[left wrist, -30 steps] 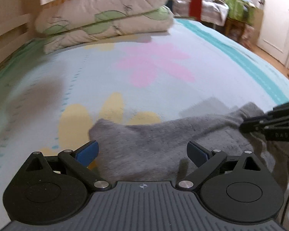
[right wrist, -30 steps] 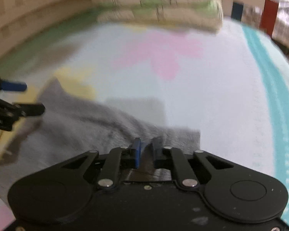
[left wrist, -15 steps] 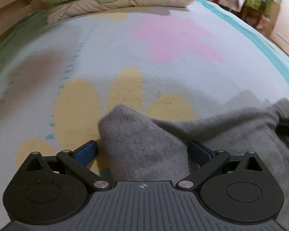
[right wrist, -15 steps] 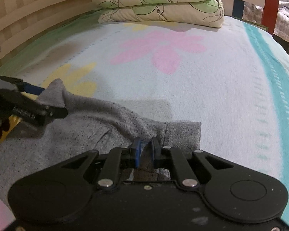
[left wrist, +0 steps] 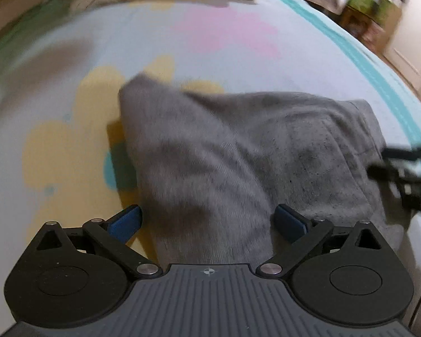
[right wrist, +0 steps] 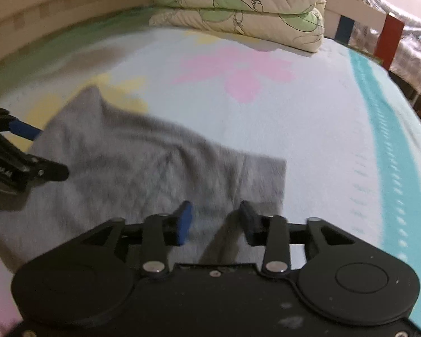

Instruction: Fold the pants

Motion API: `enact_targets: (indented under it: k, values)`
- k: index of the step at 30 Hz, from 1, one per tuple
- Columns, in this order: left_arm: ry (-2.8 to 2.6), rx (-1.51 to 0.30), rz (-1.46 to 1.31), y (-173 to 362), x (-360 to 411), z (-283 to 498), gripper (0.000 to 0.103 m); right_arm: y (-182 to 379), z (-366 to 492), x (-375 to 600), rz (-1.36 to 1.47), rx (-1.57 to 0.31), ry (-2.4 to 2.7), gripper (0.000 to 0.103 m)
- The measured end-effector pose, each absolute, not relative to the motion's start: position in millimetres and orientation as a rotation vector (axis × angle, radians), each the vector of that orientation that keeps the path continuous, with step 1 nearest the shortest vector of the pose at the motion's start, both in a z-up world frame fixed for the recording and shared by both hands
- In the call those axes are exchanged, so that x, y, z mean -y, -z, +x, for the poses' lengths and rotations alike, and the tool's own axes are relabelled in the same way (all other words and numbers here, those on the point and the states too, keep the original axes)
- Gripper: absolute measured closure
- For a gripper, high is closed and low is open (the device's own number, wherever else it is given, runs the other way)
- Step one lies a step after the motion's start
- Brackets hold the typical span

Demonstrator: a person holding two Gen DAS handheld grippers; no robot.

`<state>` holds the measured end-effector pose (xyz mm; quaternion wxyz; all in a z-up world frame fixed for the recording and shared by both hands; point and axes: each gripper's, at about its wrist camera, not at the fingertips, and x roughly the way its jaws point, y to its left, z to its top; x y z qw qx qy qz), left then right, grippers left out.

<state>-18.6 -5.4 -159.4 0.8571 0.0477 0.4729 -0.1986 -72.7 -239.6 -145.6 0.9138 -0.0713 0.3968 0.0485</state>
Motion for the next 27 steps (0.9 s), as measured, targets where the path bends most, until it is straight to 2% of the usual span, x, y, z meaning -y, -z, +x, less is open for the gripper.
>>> enact_targets:
  k: [6,27]
  values:
    - [0.363,-1.042,0.052,160.0,7.1,-10.2,0.001,150.8,-94.2,246.8,-0.070,-0.820,-0.051,0.056]
    - [0.335,-1.074,0.050,163.0,11.6,-4.2,0.000,148.4,-69.4,276.5,0.095,-0.898,-0.032,0.043]
